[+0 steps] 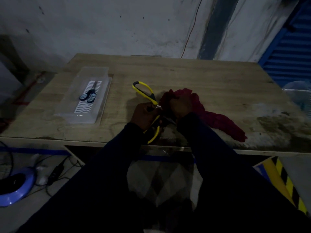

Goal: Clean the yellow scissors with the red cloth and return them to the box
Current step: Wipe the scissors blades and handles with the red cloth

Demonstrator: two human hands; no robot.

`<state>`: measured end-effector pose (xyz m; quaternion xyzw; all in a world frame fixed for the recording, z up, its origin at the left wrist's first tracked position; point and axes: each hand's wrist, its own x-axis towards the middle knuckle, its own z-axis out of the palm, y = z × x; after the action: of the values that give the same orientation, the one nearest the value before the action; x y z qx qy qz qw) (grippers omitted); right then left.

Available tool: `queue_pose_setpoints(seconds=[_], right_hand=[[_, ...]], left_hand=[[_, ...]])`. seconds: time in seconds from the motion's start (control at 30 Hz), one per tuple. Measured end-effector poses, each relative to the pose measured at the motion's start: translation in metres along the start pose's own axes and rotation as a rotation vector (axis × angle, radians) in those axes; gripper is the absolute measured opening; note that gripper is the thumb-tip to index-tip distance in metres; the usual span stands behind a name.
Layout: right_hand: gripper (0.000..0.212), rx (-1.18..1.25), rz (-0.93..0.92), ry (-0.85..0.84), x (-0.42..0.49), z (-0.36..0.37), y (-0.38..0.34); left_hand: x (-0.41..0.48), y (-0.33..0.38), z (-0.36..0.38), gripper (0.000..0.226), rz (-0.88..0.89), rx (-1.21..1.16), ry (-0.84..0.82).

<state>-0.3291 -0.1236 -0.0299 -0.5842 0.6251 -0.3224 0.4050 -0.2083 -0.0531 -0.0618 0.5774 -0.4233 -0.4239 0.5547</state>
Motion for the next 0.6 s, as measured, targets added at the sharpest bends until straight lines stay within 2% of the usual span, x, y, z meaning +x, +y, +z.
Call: queue_pose_setpoints(seconds=[0.03, 0.1, 0.17, 0.3, 0.43, 0.47, 0.53, 0.6], right_hand=[[0.047, 0.012, 0.000, -0.003, -0.003, 0.003, 0.003], [0.039, 0.046, 0.039, -0.062, -0.006, 0.001, 0.006], [0.035, 0.088, 0.107, -0.031, 0.003, -0.009, 0.000], [0.036, 0.030, 0.041, 0.026, 0.007, -0.007, -0.012], [0.025, 0.044, 0.043, -0.149, -0.002, -0.002, 0.005], [0.027, 0.075, 0.045, -0.128, -0.001, -0.009, 0.002], [0.033, -0.101, -0.023, -0.101, 0.002, -0.017, -0.001], [0.032, -0.088, -0.010, -0.054, -0.001, -0.013, -0.008]], left_hand=[[0.000, 0.000, 0.000, 0.014, 0.007, 0.012, 0.001], [-0.001, 0.000, 0.001, 0.015, 0.019, 0.053, -0.018], [-0.001, -0.001, 0.001, 0.020, 0.026, 0.079, -0.036], [0.004, -0.006, -0.002, 0.020, 0.005, 0.029, 0.002], [0.003, -0.006, -0.001, 0.020, 0.017, 0.027, -0.012], [0.002, -0.005, 0.001, 0.019, 0.017, 0.038, -0.023], [0.003, -0.004, 0.002, 0.017, 0.019, 0.014, -0.041], [0.002, -0.002, 0.001, 0.017, 0.018, -0.005, -0.031]])
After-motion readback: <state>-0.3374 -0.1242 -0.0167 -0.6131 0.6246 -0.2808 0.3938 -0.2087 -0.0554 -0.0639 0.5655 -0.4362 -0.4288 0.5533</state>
